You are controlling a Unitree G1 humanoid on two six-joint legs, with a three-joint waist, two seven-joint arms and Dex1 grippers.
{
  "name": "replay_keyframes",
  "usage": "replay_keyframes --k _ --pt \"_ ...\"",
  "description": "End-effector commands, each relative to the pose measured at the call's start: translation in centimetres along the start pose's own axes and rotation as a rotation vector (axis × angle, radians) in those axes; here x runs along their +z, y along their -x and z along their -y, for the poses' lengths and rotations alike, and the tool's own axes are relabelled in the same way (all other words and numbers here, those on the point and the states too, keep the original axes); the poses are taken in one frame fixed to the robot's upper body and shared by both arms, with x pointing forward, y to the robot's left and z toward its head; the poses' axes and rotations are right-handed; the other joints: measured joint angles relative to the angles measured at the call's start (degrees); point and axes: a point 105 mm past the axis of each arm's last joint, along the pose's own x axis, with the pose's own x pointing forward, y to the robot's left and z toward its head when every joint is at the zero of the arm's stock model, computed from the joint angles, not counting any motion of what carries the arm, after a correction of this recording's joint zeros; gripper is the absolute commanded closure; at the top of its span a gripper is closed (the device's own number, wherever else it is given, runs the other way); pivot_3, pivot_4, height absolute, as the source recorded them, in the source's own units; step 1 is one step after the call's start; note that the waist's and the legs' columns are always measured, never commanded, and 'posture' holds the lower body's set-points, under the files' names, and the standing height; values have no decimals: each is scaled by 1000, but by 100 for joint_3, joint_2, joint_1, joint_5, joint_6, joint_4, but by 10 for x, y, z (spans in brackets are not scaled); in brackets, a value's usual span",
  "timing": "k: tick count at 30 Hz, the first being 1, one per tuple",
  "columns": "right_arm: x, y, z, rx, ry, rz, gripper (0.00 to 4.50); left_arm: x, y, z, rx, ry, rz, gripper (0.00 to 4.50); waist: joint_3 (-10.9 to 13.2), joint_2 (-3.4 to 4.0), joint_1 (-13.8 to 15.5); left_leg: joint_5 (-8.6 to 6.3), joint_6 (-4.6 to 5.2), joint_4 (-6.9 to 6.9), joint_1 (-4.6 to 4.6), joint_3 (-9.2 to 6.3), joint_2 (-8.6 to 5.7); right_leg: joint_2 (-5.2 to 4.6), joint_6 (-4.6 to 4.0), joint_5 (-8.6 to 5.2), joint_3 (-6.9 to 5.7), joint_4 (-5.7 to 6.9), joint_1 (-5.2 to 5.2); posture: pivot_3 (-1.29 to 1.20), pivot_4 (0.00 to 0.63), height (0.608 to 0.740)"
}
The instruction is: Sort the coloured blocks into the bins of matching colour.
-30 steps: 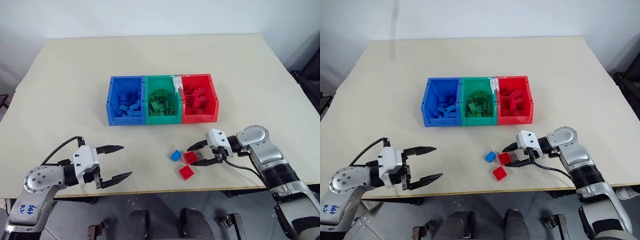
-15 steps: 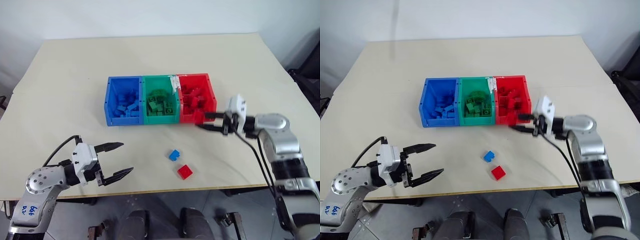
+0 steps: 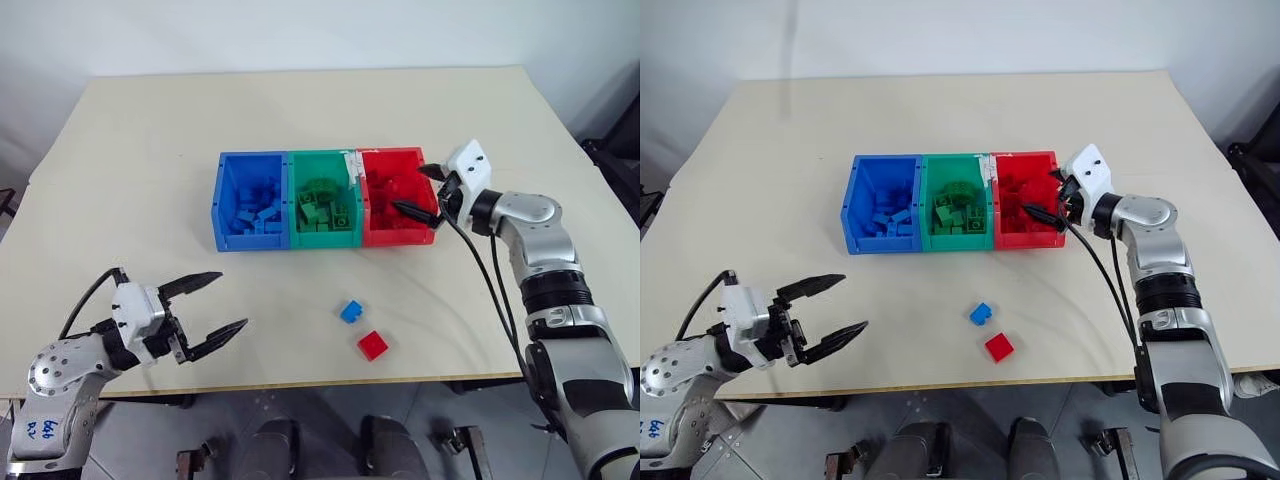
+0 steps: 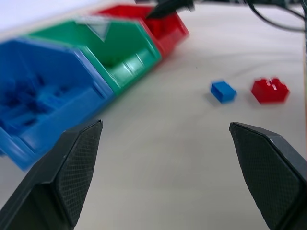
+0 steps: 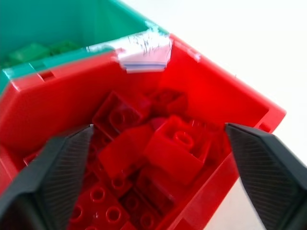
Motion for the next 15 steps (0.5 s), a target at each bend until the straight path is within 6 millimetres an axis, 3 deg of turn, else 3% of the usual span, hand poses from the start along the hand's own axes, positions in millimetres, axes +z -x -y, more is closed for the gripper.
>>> replay_keyframes --k 1,4,8,15 --pt "21 30 -7 89 56 133 32 9 1 2 -6 -3 36 0 0 0 15 0 1 0 1 -3 0 0 0 0 -1 2 1 0 150 740" --pt "16 67 -31 246 59 155 32 5 -1 5 -48 38 16 0 0 0 34 -5 8 1 -4 -7 -3 -2 0 0 -6 -2 6 0 150 740" --pt "-9 108 -55 384 78 20 32 -6 -3 8 -135 25 -46 0 0 0 14 -8 14 4 -4 1 -3 -4 2 1 -5 -7 9 0 150 740" --pt "-49 166 -63 448 107 -194 32 -10 -20 15 -343 -96 -87 0 0 0 5 -7 13 9 10 18 3 -2 2 1 -3 -4 15 0 150 740"
